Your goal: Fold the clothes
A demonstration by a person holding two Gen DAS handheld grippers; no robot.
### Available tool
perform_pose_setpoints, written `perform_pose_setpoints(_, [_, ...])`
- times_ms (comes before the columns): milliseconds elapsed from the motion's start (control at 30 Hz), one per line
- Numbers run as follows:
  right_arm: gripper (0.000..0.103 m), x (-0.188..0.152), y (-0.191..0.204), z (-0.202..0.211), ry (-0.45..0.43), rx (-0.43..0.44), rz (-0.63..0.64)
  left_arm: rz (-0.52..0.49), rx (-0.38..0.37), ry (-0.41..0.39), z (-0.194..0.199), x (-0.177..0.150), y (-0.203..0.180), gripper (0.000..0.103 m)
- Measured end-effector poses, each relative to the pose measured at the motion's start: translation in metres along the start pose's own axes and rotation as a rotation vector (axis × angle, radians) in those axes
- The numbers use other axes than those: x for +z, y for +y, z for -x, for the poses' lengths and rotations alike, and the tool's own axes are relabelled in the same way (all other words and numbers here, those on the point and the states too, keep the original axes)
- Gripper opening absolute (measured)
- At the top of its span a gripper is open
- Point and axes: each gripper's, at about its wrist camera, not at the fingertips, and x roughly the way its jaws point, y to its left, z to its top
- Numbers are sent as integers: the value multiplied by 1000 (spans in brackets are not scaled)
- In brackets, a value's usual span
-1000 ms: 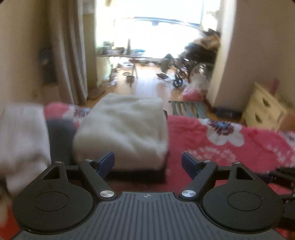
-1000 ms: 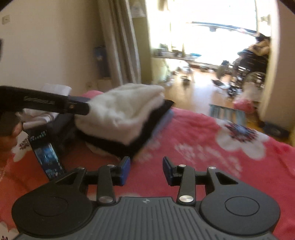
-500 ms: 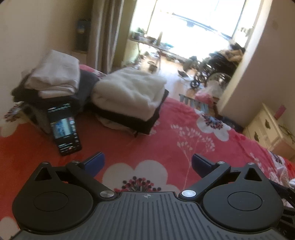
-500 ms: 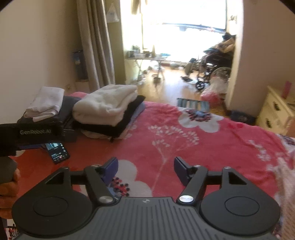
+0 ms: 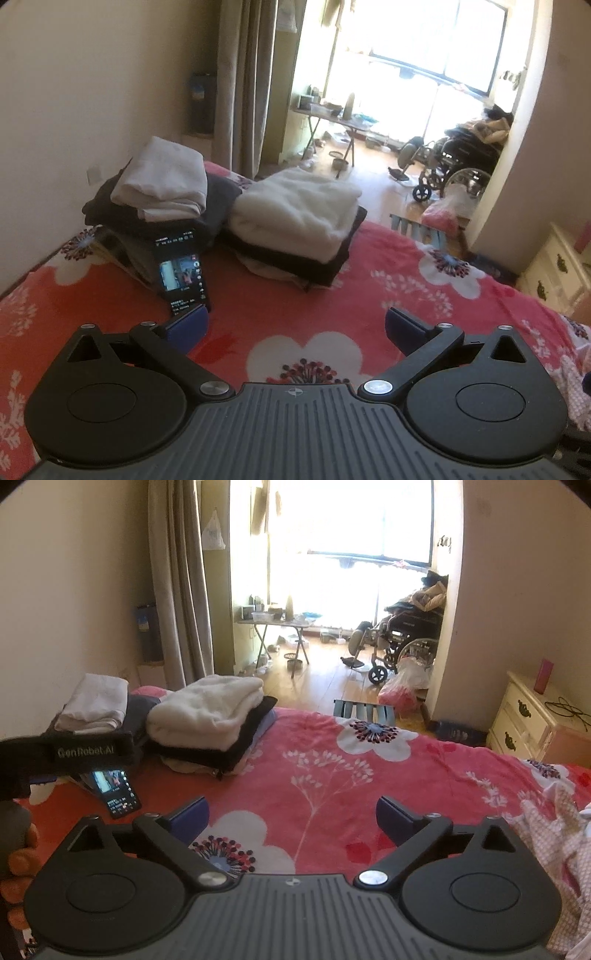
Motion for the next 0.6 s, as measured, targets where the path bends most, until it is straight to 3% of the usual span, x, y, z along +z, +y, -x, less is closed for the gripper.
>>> perform_pose_setpoints(200, [102,7,3,4,-10,15,-24,16,25,-22,5,-2,4,103])
perform_pose_setpoints(400, [102,12,5,5,-14,14,-30,-38,50,-53,5,-2,-2,103])
perform_pose_setpoints(600, [103,15,8,6,-7,-18,-19,-33,48,-54,7,-3,-4,103])
